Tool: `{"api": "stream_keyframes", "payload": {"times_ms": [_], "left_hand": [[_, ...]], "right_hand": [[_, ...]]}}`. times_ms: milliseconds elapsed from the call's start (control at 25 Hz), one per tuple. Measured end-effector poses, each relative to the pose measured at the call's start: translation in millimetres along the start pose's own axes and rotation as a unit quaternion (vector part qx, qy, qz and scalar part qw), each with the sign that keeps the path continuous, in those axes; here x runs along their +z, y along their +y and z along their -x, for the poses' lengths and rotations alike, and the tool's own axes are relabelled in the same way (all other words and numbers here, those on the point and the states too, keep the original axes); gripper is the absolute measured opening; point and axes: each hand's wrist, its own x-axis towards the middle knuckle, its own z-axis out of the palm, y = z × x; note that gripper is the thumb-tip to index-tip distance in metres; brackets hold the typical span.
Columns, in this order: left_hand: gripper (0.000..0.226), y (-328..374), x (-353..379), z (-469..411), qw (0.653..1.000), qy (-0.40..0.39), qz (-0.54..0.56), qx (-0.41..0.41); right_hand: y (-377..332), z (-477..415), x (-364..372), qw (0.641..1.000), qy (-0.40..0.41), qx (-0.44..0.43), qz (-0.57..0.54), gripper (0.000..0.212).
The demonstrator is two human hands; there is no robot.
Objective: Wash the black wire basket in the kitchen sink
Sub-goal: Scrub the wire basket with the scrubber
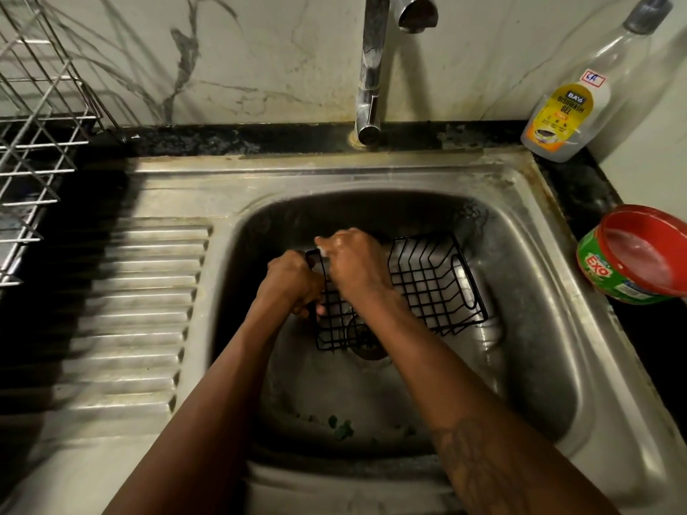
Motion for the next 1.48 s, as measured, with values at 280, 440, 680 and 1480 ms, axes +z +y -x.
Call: {"api": "stream_keyframes", "payload": {"times_ms": [280, 440, 680, 1480], "left_hand": [[0.033, -2, 3, -5, 0.998, -0.004, 0.058, -0.027], [0.042, -2, 6, -12, 0.994, -0.030, 0.100, -0.039], [0.012, -1, 2, -6, 0.998, -0.011, 0.058, -0.012], [0.014, -5, 6, -6, 0.991, -0.072, 0.112, 0.010]], "right_hand": [[64, 20, -31, 0.976, 0.090, 0.197, 0.024, 0.017], [95, 22, -48, 0.922, 0.164, 0.350, -0.006, 0.023], [2, 19, -3, 0.978, -0.016, 0.160, -0.132, 0.010], [7, 19, 36, 0.923, 0.070, 0.228, -0.303, 0.018]]}}
